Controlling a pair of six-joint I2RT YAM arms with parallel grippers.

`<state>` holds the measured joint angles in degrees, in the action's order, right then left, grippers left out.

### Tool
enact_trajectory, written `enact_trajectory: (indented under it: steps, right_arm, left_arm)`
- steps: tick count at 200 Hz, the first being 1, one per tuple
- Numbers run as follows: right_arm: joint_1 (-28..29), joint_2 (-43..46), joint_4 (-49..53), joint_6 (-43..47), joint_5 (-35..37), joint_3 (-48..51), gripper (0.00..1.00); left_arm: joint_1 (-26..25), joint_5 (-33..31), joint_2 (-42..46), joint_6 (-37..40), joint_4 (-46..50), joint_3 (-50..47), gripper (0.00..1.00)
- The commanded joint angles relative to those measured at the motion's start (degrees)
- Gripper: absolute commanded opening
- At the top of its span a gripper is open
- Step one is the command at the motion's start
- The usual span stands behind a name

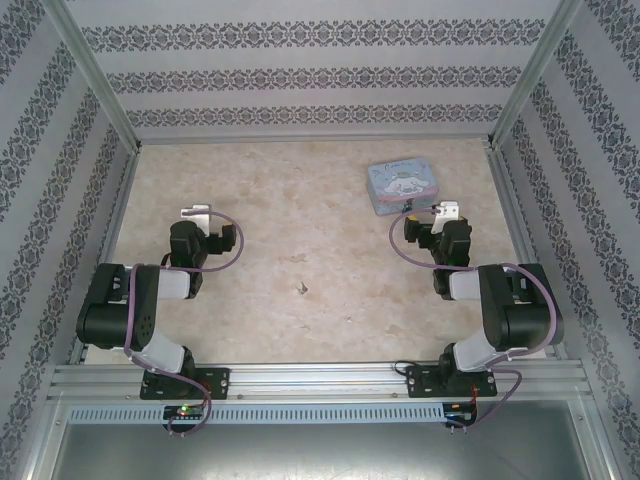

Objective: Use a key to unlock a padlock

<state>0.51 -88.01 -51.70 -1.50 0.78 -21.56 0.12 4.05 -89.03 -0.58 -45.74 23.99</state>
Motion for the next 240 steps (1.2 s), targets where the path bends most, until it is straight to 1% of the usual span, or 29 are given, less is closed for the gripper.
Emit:
enact_trajectory:
  steps: [1, 91, 112, 128, 154, 162, 174, 187, 204, 213, 240]
  right_arm:
    - [0.36, 0.83, -1.52, -0.2, 0.81, -0.13, 0.98]
    - [0.15, 0.83, -1.36, -0.52, 0.28, -0.26, 0.98]
    - [0.12, 2.14, -1.54, -0.96, 1.54, 0.2, 0.98]
    - [0.19, 5.92, 2.19, -0.99, 2.41, -0.25, 0.98]
    - [0.1, 12.67, 13.5, -1.65, 2.54, -3.14, 0.98]
    - [0.02, 14.31, 17.56, -3.05, 3.08, -4.73, 0.98]
    - [-0.88, 15.68, 23.36, -7.58, 4.14, -7.72, 0.98]
    - [-2.76, 15.57, 28.55, -12.32, 2.25, -11.68, 0.98]
    - [-5.33, 12.97, 34.73, -17.38, -3.12, -18.49, 0.98]
    - [-6.44, 10.57, 37.94, -19.57, -5.65, -22.88, 0.98]
    - [-9.8, 0.51, 41.38, -28.05, -15.66, -33.97, 0.98]
  left_arm:
    - [0.76, -0.36, -0.52, 0.47, -1.28, 0.01, 1.0]
    - [0.76, -0.15, -0.39, 0.42, -1.22, 0.05, 1.0]
    - [0.67, -0.53, 0.86, 0.49, 2.46, 1.56, 1.0]
    - [0.67, -1.25, 2.95, 0.08, 7.49, 3.43, 1.0]
    - [0.67, -1.78, 6.18, -0.5, 15.73, 6.37, 1.0]
    - [0.67, -1.87, 6.74, -1.02, 18.75, 7.81, 1.0]
    - [0.58, -0.93, 7.5, -1.6, 23.69, 10.08, 1.0]
    - [0.33, -0.17, 7.63, -3.65, 29.2, 13.19, 1.0]
    - [0.02, 0.97, 7.09, -8.07, 35.64, 17.98, 1.0]
    - [-0.19, 1.59, 6.63, -10.57, 38.16, 20.48, 1.0]
    - [-1.54, 2.54, 3.61, -17.75, 47.1, 29.93, 0.99]
